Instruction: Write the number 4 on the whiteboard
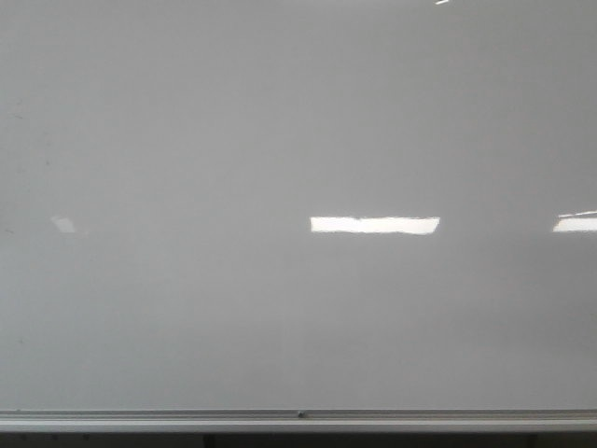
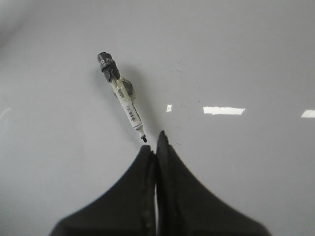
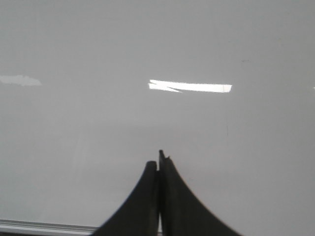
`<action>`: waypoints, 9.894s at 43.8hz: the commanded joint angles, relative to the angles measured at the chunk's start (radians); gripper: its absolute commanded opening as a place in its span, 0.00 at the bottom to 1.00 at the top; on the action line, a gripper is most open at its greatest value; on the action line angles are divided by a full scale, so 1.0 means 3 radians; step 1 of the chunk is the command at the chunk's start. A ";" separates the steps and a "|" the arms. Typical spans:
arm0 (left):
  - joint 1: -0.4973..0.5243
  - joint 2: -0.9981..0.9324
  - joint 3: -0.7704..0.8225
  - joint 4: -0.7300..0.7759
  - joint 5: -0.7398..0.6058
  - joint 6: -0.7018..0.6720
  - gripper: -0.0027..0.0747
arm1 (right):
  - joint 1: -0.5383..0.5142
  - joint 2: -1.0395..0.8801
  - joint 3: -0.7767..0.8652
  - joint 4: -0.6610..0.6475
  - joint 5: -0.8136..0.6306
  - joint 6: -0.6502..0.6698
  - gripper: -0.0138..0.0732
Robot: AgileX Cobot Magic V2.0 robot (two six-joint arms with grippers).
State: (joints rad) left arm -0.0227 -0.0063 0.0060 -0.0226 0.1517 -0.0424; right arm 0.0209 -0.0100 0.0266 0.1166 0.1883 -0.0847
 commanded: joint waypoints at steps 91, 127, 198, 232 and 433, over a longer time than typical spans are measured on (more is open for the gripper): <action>-0.0027 0.1093 -0.1398 0.0204 0.0092 -0.0013 0.01 | -0.0010 0.1031 -0.1714 0.0114 0.0254 0.0017 0.09; -0.0027 0.1843 -0.1491 -0.0081 0.0109 -0.0063 0.87 | -0.0010 0.1084 -0.1708 0.0114 0.0279 0.0017 0.72; 0.0192 0.5216 -0.2564 -0.0967 -0.1170 -0.0117 0.47 | -0.0010 0.1084 -0.1708 0.0114 0.0131 0.0017 0.72; -0.0537 0.4437 -0.3285 -0.0191 0.1308 0.1009 0.01 | -0.0010 0.1131 -0.1708 0.0114 0.0528 0.0017 0.72; -0.2946 0.3950 -0.3303 -0.0107 0.1675 0.1858 0.01 | 0.0465 0.4381 -0.3441 0.1501 0.0122 -0.1478 0.09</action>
State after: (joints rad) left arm -0.9081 1.2072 -0.9483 -0.0416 0.7085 0.5261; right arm 0.1599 1.3232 -0.9696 0.5504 0.2913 -0.5215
